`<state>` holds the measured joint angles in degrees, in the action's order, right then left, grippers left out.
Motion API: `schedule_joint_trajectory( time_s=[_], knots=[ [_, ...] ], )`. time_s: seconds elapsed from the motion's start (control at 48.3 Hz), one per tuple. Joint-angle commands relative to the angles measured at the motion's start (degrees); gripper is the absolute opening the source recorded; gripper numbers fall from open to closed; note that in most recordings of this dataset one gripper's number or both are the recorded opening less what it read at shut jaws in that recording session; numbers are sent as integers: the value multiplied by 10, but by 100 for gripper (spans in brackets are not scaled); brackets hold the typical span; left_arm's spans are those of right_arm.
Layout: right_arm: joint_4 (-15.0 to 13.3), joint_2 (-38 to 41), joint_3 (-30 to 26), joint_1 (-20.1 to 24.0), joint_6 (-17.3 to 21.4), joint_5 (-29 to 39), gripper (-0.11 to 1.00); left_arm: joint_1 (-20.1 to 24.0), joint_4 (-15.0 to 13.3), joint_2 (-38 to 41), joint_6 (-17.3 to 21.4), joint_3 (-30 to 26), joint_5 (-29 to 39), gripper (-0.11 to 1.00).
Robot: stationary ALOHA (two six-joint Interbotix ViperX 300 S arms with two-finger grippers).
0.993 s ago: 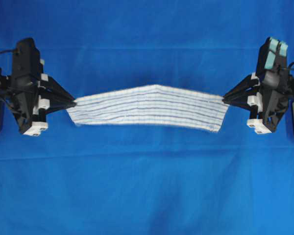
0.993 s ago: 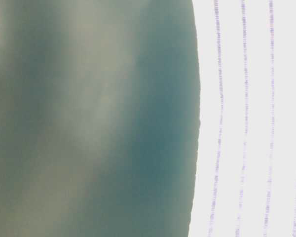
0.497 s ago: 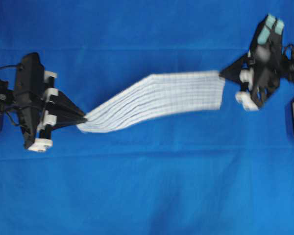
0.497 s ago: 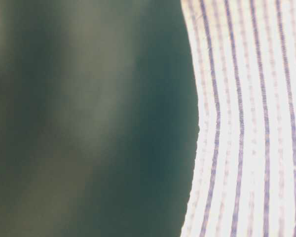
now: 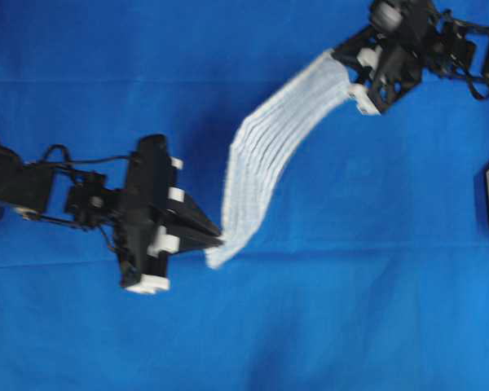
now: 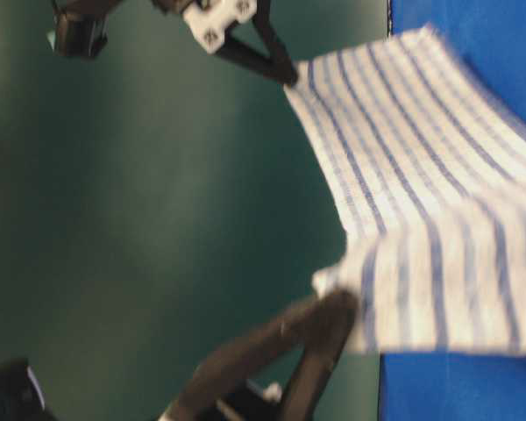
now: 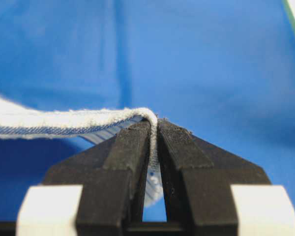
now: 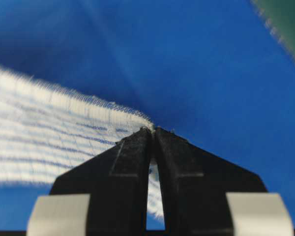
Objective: Fold the blue towel.
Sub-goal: 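Grasp the folded strip ends and lift, swinging the strip vertical, then lay the strip down vertically in the center with both grippers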
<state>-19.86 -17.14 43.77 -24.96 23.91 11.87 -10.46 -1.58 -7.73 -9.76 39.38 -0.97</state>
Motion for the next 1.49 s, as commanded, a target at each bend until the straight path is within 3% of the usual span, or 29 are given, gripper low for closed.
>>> schedule_joint_trajectory(
  time_s=[0.0, 0.207, 0.476, 0.703, 1.014, 1.2, 1.345, 1.469],
  knots=[
    [-18, 22, -41, -11, -1, -11, 5, -15, 1, 11, 1, -35, 1, 3],
    [-47, 72, -98, -29, -1, -11, 5, -44, 0, 40, -2, -68, -1, 3],
    [-56, 97, -131, -32, -1, -12, 5, -25, 1, 110, 2, -138, -41, 3],
    [-57, 68, -96, -48, -1, 4, 5, -7, 3, 191, 6, -238, -41, 3],
    [-56, -4, -19, -69, 4, 7, 5, 1, 3, 301, 57, -379, -40, 3],
    [-54, 11, -24, -68, 5, 11, 5, 2, 2, 296, 48, -362, -23, 3],
    [-53, 62, -52, -58, 7, 3, 5, -2, -1, 269, 29, -298, -14, 3],
    [-53, 118, -86, -44, 8, -8, 5, -5, -1, 244, -14, -236, -18, 3]
  ],
)
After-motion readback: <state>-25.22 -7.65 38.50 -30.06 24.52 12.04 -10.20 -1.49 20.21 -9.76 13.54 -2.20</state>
